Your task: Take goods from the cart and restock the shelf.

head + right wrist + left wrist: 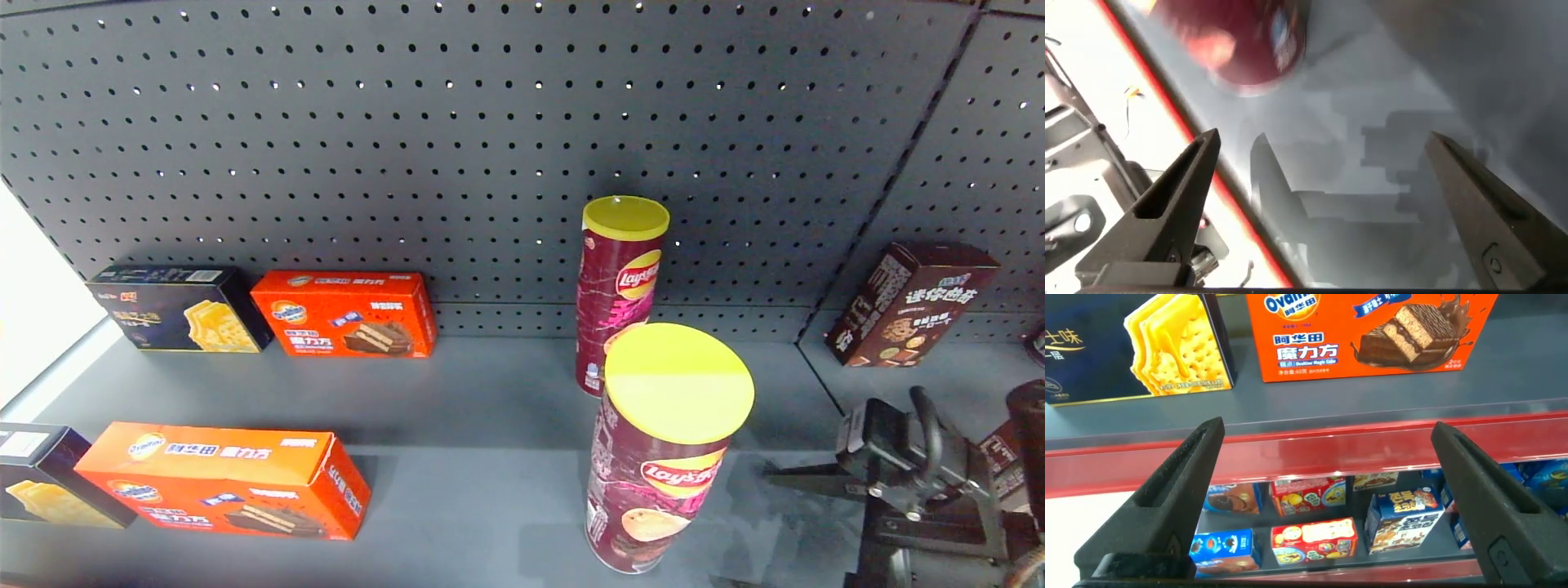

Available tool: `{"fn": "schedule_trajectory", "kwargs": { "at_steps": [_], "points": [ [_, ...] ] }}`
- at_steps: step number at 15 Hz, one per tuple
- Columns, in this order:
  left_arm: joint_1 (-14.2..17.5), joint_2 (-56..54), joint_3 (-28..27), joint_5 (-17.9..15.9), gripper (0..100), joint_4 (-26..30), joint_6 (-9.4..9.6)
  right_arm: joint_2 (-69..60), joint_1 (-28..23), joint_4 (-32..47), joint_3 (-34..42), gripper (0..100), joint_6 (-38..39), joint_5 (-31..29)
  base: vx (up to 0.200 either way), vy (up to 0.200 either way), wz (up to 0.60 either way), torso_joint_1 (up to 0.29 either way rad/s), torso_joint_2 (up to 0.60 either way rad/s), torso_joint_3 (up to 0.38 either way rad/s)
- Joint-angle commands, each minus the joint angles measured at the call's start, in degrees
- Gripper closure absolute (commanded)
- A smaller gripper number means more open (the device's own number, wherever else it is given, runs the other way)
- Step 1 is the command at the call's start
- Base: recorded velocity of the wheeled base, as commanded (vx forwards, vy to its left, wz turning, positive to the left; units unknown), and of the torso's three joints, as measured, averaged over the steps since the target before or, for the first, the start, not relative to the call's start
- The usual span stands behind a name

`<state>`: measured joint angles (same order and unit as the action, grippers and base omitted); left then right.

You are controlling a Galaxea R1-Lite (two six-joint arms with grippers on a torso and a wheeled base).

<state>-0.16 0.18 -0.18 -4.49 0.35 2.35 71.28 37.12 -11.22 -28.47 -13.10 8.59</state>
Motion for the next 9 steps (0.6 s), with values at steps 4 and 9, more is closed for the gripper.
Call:
{"fn": "schedule_trajectory", "kwargs": {
  "at_steps": [4,9],
  "points": [
    [-0.02,0.08,0.01,0.0,0,0.0,0.02,-9.49,-4.86,-0.12,2.8,0,0.1,-0.16,0.0,0.0,0.0,0.0,0.0,0.0],
    [0.07,0.08,0.01,-0.08,0,0.0,0.02,-15.29,-13.74,-6.36,-4.76,0,1.85,-8.59,0.0,0.0,0.0,0.0,0.0,0.0]
  ]
}}
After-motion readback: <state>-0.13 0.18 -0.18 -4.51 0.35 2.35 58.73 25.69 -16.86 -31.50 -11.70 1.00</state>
